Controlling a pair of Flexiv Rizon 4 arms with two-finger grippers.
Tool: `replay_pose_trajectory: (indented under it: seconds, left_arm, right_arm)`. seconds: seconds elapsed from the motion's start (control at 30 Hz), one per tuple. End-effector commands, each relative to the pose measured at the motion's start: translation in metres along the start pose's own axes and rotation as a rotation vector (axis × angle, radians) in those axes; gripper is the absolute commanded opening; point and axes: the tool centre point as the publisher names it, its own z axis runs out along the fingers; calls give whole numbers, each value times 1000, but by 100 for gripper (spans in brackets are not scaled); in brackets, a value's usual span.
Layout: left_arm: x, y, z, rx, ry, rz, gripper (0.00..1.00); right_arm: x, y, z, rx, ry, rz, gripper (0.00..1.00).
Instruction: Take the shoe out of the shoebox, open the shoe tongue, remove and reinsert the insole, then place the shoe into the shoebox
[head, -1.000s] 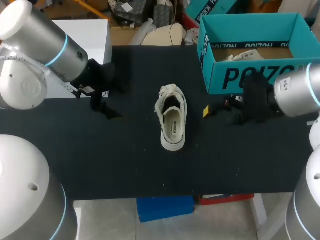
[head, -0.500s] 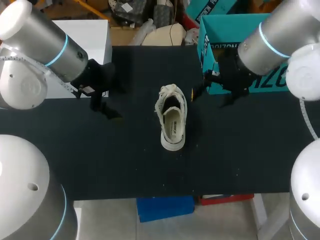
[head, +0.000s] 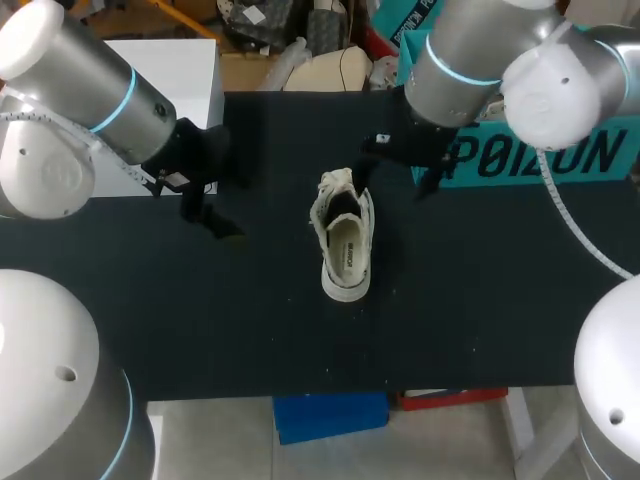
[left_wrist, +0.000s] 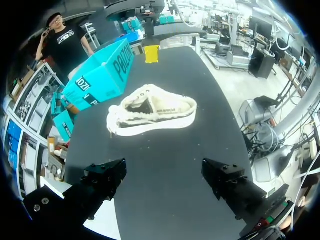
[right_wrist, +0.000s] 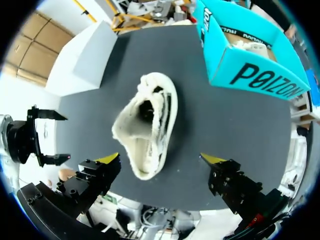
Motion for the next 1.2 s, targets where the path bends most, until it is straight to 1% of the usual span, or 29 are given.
replay_pose_trajectory:
  seconds: [0.03, 0.17, 0.2, 0.23, 0.27, 0.33, 0.43, 0.47, 0.5, 0.57, 0.77, 1.1, 1.2]
  left_arm:
    - [0, 1, 0, 1, -1, 1, 100]
    - [0, 1, 0, 1, -1, 1, 100]
    - [0, 1, 0, 1, -1, 1, 100]
    - [0, 1, 0, 1, -1, 1, 100]
    - [0, 1, 0, 1, -1, 1, 100]
    - [0, 1, 0, 1, -1, 1, 100]
    - [0, 1, 0, 1, -1, 1, 100]
    - [0, 1, 0, 1, -1, 1, 100]
    - [0, 1, 0, 1, -1, 1, 100]
    - [0, 1, 0, 1, -1, 1, 100]
    - [0, 1, 0, 1, -1, 1, 100]
    - [0, 1, 0, 1, -1, 1, 100]
    - [0, 1, 0, 1, -1, 1, 100]
  right_arm:
    - [9, 11, 19, 34, -172, 0, 95]
    - [5, 10, 30, 33, -182, 9, 87]
    - [4, 10, 33, 34, -185, 12, 80]
    - [4, 10, 35, 35, -185, 14, 79]
    - [4, 9, 38, 37, -186, 18, 81]
    - [3, 9, 43, 40, -195, 20, 71]
    - [1, 11, 50, 42, -202, 26, 66]
    - [1, 11, 52, 42, -204, 27, 67]
    - [1, 12, 55, 43, -205, 27, 63]
    - [0, 13, 61, 45, -207, 30, 62]
    - [-1, 16, 74, 50, -213, 40, 50]
    - [-12, 23, 98, 83, -235, 47, 47]
    - [-14, 24, 101, 96, -246, 43, 47]
